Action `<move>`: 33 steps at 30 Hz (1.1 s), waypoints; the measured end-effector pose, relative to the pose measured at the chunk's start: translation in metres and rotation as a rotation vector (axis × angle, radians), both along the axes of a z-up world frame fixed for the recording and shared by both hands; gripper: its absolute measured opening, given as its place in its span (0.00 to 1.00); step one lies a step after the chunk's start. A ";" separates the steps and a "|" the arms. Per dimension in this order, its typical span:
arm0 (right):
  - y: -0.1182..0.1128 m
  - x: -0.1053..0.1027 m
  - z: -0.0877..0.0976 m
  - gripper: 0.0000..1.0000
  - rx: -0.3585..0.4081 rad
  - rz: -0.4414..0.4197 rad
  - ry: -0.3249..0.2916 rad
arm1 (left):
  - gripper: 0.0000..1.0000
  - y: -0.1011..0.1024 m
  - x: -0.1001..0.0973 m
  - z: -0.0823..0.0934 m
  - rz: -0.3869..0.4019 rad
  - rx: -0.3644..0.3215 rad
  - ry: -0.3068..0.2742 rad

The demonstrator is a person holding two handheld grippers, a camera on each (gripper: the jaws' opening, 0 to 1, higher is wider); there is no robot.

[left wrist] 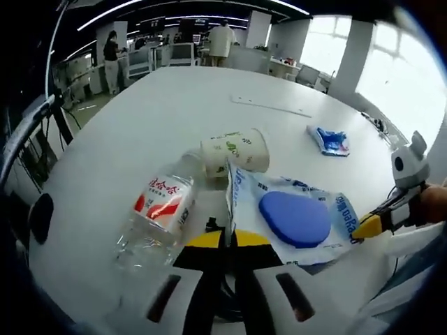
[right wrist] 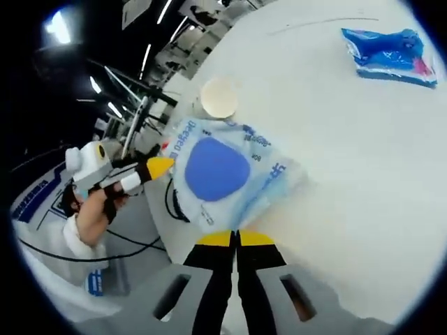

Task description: Arrange the tabletop items into an orderly group along one side of the table until the central work area is clear of visible clutter.

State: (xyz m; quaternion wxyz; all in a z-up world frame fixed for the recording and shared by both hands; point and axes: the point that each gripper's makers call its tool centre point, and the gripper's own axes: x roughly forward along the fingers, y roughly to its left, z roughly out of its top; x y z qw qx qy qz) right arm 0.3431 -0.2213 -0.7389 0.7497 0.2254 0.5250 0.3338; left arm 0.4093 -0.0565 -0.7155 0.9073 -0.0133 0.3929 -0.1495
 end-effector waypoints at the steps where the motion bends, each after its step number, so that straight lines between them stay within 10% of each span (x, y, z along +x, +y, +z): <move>1: -0.001 0.001 0.001 0.00 0.000 -0.002 -0.005 | 0.00 0.000 0.000 0.001 -0.001 -0.003 -0.003; 33: -0.043 0.058 0.049 0.00 -0.022 -0.108 -0.210 | 0.00 -0.036 0.035 0.046 -0.074 -0.077 -0.109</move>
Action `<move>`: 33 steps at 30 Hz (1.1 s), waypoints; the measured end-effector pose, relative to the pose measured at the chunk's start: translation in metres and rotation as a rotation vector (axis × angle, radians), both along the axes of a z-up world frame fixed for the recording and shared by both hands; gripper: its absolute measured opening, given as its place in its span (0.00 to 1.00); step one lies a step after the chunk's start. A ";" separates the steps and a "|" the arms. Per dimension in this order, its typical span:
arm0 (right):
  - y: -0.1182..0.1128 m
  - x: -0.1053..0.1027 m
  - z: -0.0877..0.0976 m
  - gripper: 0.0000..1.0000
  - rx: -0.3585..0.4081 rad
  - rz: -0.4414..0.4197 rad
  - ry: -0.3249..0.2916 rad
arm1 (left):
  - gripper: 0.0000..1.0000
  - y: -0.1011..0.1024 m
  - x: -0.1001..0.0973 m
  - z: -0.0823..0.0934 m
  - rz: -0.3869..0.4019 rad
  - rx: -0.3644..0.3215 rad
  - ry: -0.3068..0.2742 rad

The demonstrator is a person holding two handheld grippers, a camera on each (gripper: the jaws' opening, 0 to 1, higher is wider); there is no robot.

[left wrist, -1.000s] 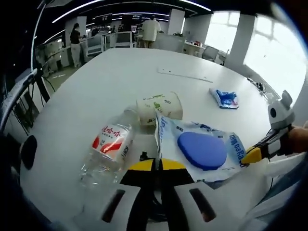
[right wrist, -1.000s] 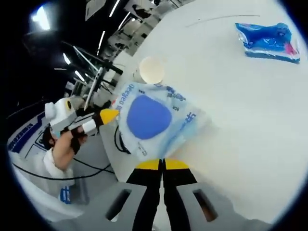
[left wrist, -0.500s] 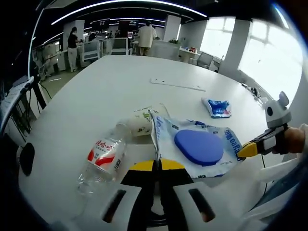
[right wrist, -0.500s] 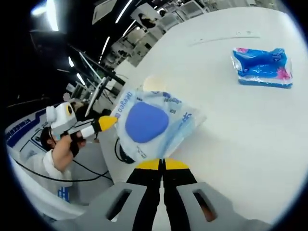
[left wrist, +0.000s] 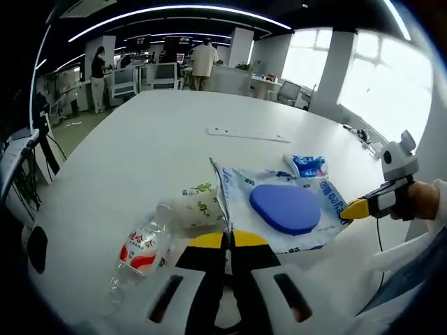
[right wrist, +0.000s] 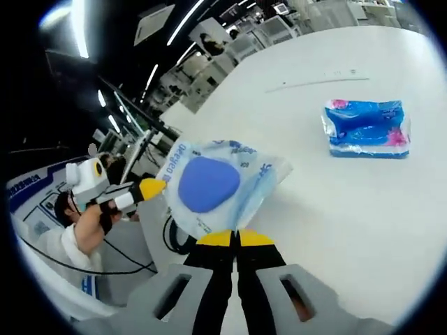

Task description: Arrange the tabletop items into an orderly group along one side of the table until the central work area is clear of visible clutter.

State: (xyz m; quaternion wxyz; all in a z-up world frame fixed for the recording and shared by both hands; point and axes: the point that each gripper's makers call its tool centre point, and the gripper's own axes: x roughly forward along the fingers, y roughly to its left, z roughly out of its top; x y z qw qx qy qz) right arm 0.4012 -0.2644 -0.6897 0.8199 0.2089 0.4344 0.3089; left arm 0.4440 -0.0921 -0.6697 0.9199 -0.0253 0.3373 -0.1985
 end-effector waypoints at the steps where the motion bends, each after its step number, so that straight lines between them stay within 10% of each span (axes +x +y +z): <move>1: 0.000 0.003 0.002 0.00 -0.005 0.000 -0.008 | 0.00 -0.001 0.002 0.002 -0.001 0.000 -0.004; 33: -0.024 0.101 0.019 0.00 -0.200 0.079 -0.180 | 0.00 -0.027 0.080 0.025 -0.120 0.078 -0.081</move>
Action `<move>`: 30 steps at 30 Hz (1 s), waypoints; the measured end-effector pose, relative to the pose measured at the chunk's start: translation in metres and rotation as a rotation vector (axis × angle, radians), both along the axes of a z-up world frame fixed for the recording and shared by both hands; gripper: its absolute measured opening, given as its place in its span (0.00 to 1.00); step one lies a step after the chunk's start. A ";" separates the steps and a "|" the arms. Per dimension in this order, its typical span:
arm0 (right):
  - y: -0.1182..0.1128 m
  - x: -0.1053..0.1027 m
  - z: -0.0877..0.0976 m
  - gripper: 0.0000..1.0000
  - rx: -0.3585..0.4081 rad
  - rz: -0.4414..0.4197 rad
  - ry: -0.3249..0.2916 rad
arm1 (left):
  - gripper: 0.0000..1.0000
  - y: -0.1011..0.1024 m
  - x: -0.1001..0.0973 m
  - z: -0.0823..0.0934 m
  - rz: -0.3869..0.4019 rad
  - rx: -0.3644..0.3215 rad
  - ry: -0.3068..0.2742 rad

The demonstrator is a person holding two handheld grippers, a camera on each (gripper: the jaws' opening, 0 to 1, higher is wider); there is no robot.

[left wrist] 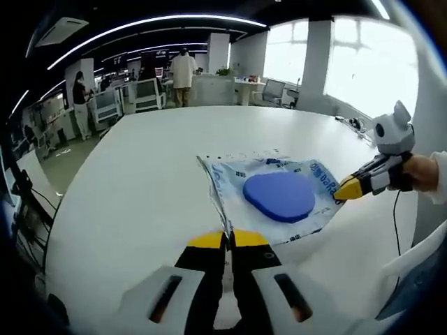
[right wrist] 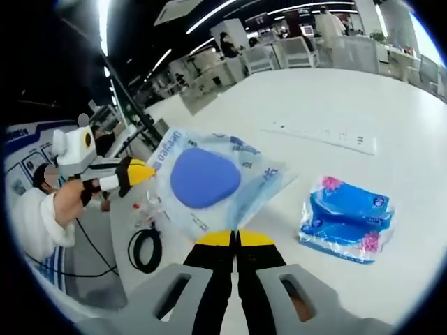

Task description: Arrange the tabletop items into an orderly group along one side of the table until the central work area is clear of visible clutter.

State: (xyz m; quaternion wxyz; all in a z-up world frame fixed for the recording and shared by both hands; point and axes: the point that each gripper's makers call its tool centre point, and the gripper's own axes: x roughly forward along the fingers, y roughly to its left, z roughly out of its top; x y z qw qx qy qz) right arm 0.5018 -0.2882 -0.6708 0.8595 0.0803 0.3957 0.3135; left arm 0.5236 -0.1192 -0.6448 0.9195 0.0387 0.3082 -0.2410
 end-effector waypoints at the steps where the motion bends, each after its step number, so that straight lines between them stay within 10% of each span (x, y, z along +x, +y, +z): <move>1: 0.000 0.002 -0.001 0.00 -0.007 0.001 -0.002 | 0.00 0.000 0.002 0.000 -0.002 0.001 0.001; 30: -0.011 0.052 -0.043 0.00 -0.177 0.024 -0.007 | 0.00 -0.008 0.051 -0.038 -0.038 0.083 0.059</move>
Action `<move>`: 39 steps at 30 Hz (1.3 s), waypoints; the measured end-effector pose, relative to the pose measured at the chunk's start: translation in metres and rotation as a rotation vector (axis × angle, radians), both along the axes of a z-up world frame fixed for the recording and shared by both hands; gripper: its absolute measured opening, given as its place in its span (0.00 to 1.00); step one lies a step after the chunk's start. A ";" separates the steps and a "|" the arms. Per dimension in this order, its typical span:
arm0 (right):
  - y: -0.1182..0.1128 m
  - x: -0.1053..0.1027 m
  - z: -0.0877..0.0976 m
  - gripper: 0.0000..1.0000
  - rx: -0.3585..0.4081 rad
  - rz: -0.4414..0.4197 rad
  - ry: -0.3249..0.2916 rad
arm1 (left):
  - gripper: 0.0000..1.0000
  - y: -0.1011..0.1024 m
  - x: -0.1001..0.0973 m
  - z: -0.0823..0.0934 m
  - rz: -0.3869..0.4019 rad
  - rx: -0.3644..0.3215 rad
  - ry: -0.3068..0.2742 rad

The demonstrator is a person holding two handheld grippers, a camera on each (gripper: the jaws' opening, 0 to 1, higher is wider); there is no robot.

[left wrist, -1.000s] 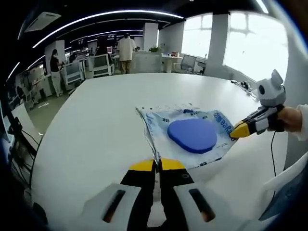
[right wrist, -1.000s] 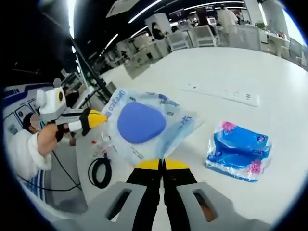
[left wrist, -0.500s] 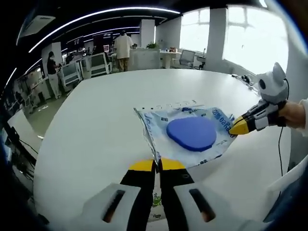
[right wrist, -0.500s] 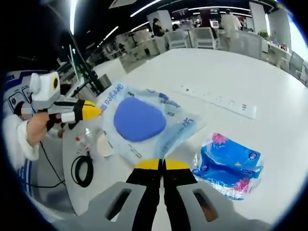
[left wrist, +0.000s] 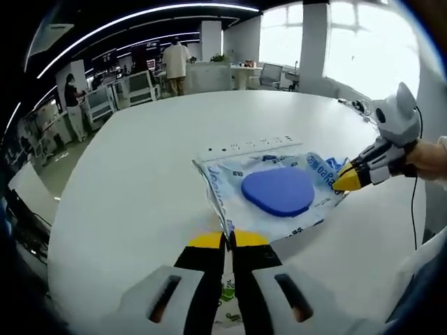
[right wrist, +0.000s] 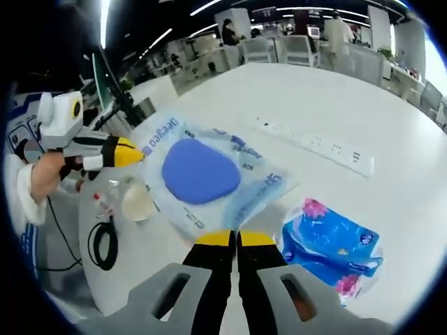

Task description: Arrange the tabletop items into an orderly group along one side of the table until the central work area is clear of visible clutter.

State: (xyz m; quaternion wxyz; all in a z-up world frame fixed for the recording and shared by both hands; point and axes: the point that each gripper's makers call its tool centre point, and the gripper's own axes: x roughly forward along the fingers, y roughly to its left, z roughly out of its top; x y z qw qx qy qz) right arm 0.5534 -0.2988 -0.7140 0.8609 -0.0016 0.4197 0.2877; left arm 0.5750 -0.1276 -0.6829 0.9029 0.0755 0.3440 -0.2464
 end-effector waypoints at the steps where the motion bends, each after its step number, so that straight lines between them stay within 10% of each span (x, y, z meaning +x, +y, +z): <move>1: 0.000 0.000 -0.001 0.00 0.000 -0.001 0.006 | 0.00 -0.001 0.002 -0.002 -0.003 0.003 0.003; 39: 0.001 0.007 -0.027 0.01 -0.101 -0.003 0.049 | 0.00 0.007 0.020 -0.049 0.044 -0.004 0.111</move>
